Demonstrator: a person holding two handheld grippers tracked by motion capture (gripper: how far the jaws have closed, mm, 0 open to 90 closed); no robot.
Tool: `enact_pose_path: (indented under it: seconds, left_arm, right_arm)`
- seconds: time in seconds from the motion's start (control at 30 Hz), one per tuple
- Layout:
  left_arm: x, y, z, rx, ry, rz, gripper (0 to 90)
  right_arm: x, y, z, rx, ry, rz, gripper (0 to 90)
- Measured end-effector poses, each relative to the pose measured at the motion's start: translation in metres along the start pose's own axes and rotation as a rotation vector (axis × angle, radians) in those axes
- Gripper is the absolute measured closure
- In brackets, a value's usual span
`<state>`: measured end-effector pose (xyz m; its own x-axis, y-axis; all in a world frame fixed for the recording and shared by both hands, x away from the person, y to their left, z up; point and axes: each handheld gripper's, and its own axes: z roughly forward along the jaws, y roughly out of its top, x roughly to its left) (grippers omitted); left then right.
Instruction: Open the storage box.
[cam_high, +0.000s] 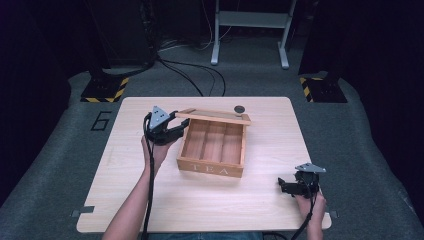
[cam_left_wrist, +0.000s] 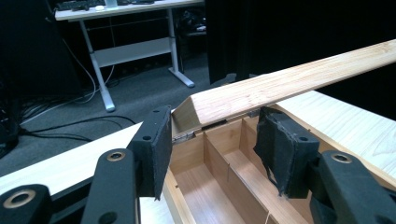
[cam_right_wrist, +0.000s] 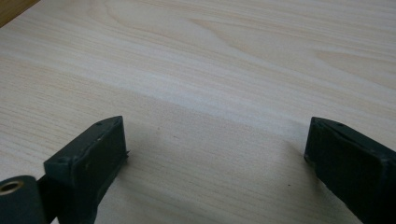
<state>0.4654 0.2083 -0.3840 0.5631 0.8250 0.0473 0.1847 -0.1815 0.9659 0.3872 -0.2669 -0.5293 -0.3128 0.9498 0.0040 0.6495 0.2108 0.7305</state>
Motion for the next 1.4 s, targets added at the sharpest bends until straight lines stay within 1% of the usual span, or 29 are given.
enact_pose_path:
  seconds: [0.07,0.1,0.13,0.27,0.3,0.33,0.47,0.5,0.53,0.6,0.63,0.67,0.7,0.73,0.77,0.8,0.83,0.97,1.13,1.2,1.3,1.33,1.37,1.4]
  left_arm:
    - [0.001,0.001,0.0,0.005,-0.003,0.001,46.1]
    - [0.002,0.001,0.001,-0.004,-0.002,0.003,46.2]
    - [0.002,0.002,0.001,-0.002,-0.006,0.002,46.2]
    - [0.003,0.003,0.004,0.001,-0.002,0.001,47.3]
    - [0.004,0.003,0.009,0.021,0.003,0.012,47.4]
    - [0.005,0.002,0.01,0.024,0.003,0.013,47.3]
    - [0.005,0.003,0.013,0.011,0.009,0.009,47.5]
    - [0.005,0.003,0.013,0.008,0.012,0.015,47.7]
    - [0.005,0.003,0.013,0.006,0.018,0.019,48.3]
    - [0.005,0.003,0.013,0.003,0.018,0.019,49.8]
    - [0.007,0.003,0.013,-0.002,0.015,0.016,50.9]
    - [0.007,0.003,0.013,-0.002,0.015,0.016,52.0]
    - [0.01,0.004,0.013,0.001,0.01,-0.001,54.0]
    - [0.012,0.004,0.013,-0.002,0.005,-0.012,55.2]
    - [0.014,0.004,0.013,-0.004,-0.007,-0.023,56.6]
    - [0.017,0.005,0.014,-0.008,-0.017,-0.028,57.7]
    - [0.017,0.005,0.014,-0.005,-0.017,-0.034,58.1]
    - [0.02,0.007,0.017,0.005,-0.024,-0.04,58.7]
    - [0.021,0.007,0.021,0.006,-0.019,-0.041,58.8]
    - [0.022,0.006,0.024,0.011,-0.018,-0.044,59.1]
    - [0.023,0.005,0.026,0.016,-0.017,-0.044,59.6]
    - [0.023,0.005,0.026,0.019,-0.019,-0.045,59.6]
    - [0.024,0.005,0.027,0.022,-0.017,-0.041,59.8]
    - [0.024,0.004,0.028,0.02,-0.013,-0.047,60.0]
  right_arm:
    - [0.0,0.0,0.0,0.001,0.0,-0.004,5.1]
    - [0.0,0.0,0.0,0.001,0.0,-0.004,5.1]
    - [0.0,0.0,0.0,-0.001,0.001,0.002,5.1]
    - [0.0,0.0,0.0,0.002,0.0,-0.004,5.1]
    - [0.0,0.0,0.0,0.001,0.0,-0.004,5.1]
    - [0.0,0.0,0.0,0.001,0.0,-0.004,5.1]
    - [0.0,0.0,0.0,0.003,0.001,-0.004,5.1]
    - [0.0,0.0,0.0,-0.002,0.001,0.003,5.1]
    - [0.0,0.0,0.0,-0.003,-0.001,-0.004,5.1]
    - [0.0,0.0,0.0,0.0,0.001,0.004,5.1]
    - [0.0,0.0,0.0,0.001,0.0,-0.004,5.1]
    - [0.0,0.0,0.0,0.0,0.001,0.003,5.1]
    - [0.0,0.0,0.0,0.001,0.0,-0.005,5.1]
    - [0.0,0.0,0.0,0.0,0.001,0.003,5.1]
    - [0.0,0.0,0.0,0.001,0.0,-0.005,5.1]
    - [0.0,0.0,0.0,-0.001,0.001,0.004,5.1]
    - [0.0,0.0,0.0,0.002,0.0,-0.005,5.1]
    - [0.0,0.0,0.0,0.001,0.0,-0.001,5.1]
    - [0.0,0.0,0.0,0.002,0.0,-0.004,5.1]
    - [0.0,0.0,0.0,0.0,0.001,0.003,5.1]
    - [0.0,0.0,0.0,0.0,0.0,-0.006,5.1]
    - [0.0,0.0,0.0,-0.002,0.001,0.001,5.1]
    - [0.0,0.0,0.0,0.001,0.0,-0.006,5.1]
    - [0.0,0.0,0.0,0.0,0.0,-0.006,5.1]
